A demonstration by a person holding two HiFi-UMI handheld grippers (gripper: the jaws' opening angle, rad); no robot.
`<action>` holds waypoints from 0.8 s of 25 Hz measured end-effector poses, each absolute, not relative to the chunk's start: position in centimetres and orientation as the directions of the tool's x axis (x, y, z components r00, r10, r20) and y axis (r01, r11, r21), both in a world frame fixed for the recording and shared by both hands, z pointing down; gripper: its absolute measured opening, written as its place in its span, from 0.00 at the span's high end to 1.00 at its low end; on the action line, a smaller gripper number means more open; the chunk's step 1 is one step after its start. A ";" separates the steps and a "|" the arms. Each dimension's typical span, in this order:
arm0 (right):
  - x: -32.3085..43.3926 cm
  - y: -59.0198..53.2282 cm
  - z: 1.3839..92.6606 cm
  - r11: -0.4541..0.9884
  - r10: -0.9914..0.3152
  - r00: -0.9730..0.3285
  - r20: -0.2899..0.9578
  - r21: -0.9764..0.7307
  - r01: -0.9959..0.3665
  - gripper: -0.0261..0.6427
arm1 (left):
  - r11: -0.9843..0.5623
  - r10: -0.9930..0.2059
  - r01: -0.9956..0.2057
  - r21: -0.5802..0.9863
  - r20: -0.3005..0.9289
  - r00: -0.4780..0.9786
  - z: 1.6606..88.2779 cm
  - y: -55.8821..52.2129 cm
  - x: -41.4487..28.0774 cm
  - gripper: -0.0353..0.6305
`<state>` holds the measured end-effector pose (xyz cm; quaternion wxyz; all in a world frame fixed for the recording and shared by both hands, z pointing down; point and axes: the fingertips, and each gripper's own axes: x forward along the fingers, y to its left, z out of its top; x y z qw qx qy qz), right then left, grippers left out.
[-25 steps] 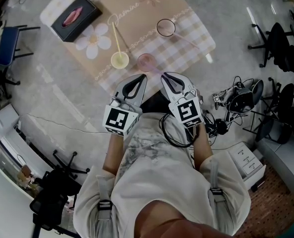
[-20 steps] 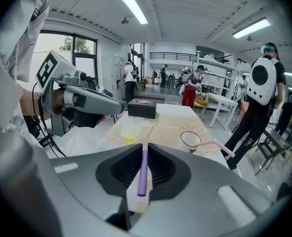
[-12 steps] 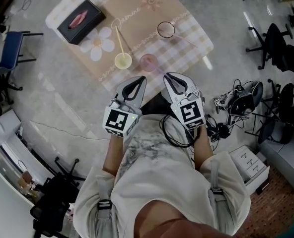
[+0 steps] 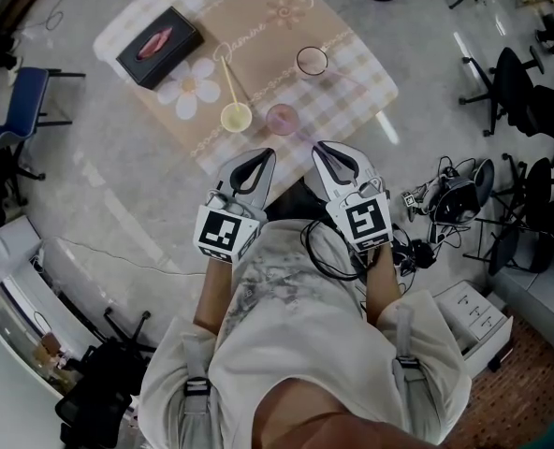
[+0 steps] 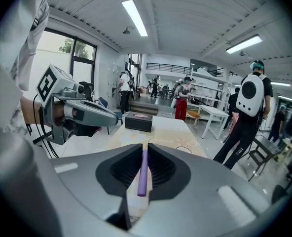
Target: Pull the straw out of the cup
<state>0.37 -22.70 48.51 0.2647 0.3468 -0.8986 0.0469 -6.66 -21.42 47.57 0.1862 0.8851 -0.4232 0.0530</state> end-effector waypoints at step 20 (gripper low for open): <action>-1.5 -20.1 40.7 0.746 -0.663 -0.701 0.263 0.150 -0.649 0.90 | -0.587 -0.761 -0.779 0.221 0.176 0.624 43.3 -18.1 -8.2 0.94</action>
